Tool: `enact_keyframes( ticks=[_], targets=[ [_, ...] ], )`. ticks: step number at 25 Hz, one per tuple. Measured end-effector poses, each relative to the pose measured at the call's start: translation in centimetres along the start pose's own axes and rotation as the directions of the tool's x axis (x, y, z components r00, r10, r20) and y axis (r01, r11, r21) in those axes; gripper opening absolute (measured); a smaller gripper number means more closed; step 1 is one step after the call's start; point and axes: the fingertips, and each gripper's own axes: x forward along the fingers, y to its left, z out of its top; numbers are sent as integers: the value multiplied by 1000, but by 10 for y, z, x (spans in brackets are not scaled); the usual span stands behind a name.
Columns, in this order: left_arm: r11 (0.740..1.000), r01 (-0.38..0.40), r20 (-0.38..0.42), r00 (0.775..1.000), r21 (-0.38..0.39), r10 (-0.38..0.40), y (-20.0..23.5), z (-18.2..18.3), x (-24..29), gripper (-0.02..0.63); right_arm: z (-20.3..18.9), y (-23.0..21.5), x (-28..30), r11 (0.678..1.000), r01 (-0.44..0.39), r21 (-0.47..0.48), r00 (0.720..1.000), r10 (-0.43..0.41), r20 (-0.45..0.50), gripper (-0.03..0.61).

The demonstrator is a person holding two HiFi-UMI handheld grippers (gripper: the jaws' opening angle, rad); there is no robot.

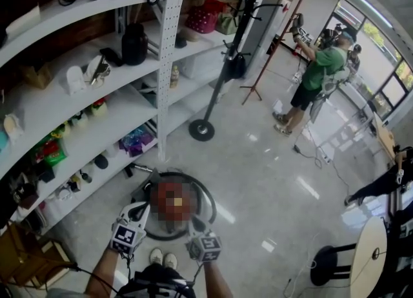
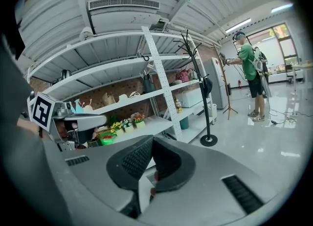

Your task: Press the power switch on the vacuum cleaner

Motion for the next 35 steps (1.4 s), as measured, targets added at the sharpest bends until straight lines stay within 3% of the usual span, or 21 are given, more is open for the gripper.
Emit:
enact_keyframes(
  ticks=[17,22,35],
  targets=[
    [999,-9,91,996,54,4,-7,48,-23,6,46,18,-30,998,8,-58,994,-1,113,12],
    [999,-26,137,990,21,23,-4,64,-34,6,67,27,-46,997,26,-66,988,-16,151,12],
    [995,-36,234,972,98,12,-15,114,-57,6,114,34,-82,994,50,-99,969,-24,247,12]
  ],
)
